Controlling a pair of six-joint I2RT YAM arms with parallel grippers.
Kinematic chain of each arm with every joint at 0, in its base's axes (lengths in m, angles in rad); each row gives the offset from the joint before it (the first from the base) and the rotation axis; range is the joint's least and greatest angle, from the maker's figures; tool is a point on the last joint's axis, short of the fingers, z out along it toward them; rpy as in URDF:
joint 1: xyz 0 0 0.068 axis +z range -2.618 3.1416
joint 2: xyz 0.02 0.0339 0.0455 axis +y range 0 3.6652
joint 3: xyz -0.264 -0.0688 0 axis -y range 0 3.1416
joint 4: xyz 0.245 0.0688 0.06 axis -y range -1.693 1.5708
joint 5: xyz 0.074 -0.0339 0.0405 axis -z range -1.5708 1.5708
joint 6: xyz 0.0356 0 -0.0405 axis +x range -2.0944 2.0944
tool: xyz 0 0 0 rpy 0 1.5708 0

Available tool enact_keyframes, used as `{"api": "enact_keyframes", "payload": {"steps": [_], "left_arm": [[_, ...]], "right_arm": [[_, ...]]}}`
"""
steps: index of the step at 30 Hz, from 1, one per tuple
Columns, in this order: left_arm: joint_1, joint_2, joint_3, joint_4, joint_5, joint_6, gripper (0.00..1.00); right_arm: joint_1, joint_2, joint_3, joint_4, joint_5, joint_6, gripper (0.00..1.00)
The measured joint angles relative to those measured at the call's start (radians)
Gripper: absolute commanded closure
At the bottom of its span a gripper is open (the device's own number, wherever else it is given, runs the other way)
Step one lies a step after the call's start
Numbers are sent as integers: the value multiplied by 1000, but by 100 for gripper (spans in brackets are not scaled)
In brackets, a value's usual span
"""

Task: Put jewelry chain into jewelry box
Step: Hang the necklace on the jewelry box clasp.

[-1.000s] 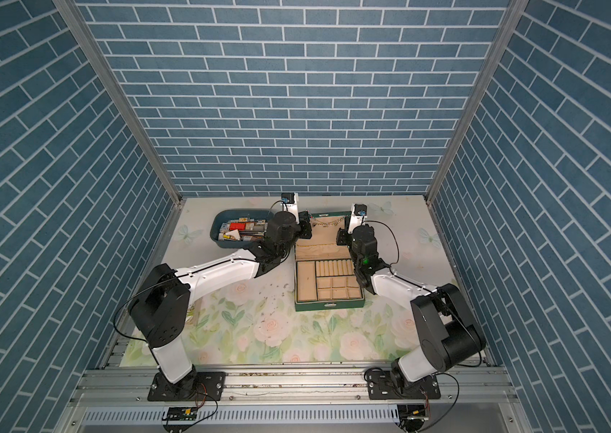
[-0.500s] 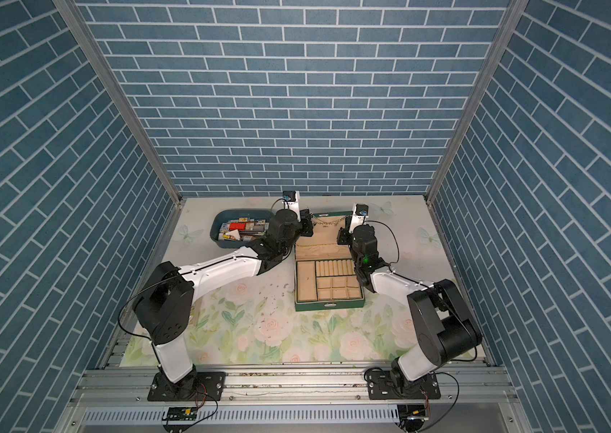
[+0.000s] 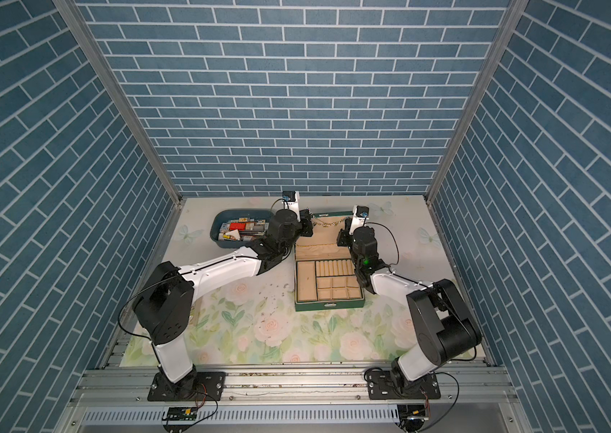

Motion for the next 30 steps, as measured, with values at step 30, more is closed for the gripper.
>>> {"api": "enact_keyframes", "payload": {"steps": [30], "left_arm": [[2, 8, -30, 29, 15, -15, 100]], "right_arm": [[0, 0, -45, 11, -19, 21, 100]]}}
